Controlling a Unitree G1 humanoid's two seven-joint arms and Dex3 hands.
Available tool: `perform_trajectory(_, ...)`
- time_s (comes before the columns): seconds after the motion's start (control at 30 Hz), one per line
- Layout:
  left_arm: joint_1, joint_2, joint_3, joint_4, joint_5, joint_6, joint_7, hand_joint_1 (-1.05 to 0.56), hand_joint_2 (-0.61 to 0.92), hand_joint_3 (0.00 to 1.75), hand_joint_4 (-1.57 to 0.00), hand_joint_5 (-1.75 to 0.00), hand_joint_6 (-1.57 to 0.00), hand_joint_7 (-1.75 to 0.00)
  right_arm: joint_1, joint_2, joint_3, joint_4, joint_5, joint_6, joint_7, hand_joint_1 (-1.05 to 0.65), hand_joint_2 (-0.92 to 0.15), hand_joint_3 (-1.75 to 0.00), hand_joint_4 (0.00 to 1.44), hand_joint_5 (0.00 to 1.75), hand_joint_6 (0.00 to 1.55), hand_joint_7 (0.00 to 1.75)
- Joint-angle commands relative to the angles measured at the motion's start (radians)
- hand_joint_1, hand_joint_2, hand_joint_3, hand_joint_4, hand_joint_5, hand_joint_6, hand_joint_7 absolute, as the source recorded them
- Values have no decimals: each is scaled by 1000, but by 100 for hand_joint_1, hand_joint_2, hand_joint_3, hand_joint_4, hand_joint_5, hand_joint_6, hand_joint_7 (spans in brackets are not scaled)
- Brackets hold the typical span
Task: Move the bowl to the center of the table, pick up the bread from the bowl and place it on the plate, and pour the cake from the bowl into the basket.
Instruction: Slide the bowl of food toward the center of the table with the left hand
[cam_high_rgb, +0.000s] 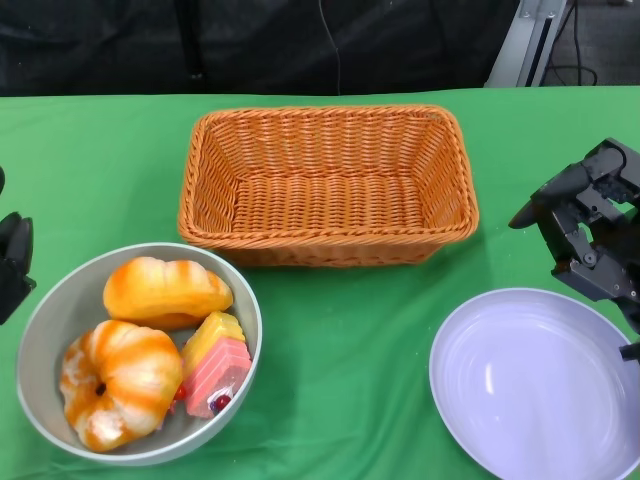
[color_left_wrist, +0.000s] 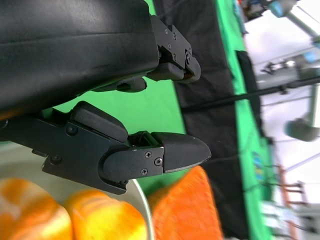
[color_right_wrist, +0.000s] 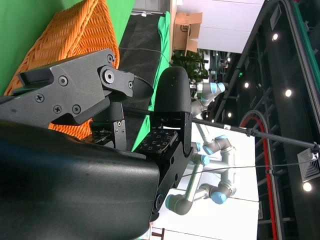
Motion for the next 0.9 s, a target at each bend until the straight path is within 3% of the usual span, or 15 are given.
perform_trajectory(0.03,-8,26,-10,-10,23,51,24,-78,92,69,-31,-1,-29,-1,4,-9,-13,8,-3,-27,-5,-14,-77,-68,79,153,73,117)
perform_trajectory(0.9,-29,62,-75,-17,116,352,67,-75,92,70,-28,0,-26,-1,5,-13,-13,18,6,-30,7,-13,-76,-69,80,152,75,114)
